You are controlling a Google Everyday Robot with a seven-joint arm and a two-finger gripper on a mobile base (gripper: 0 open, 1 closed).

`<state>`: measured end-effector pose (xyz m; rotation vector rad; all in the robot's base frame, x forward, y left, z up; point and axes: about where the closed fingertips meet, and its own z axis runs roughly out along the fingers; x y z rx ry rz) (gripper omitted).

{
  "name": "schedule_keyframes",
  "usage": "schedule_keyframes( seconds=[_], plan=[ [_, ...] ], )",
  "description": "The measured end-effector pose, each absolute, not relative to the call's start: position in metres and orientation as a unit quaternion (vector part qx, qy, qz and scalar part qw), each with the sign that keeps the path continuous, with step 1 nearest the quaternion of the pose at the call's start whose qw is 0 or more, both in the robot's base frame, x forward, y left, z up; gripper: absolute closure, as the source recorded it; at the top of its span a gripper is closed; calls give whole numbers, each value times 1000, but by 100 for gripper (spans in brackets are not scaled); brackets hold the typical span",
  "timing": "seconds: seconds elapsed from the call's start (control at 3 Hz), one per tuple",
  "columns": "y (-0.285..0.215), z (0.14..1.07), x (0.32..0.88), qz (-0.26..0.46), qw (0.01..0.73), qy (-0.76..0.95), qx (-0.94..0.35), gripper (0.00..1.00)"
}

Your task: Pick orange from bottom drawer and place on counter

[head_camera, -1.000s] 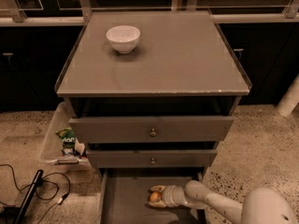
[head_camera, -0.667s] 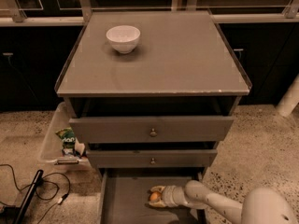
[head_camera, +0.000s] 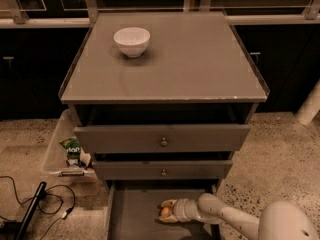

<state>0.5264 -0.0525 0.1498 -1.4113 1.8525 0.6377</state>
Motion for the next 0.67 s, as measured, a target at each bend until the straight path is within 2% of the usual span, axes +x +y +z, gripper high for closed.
schedule_keyframes(
  seconds=[0.33,0.67],
  plan=[
    [-52,150,526,247,356,717,-546,95],
    [-52,150,526,247,356,717,-546,72]
  ],
)
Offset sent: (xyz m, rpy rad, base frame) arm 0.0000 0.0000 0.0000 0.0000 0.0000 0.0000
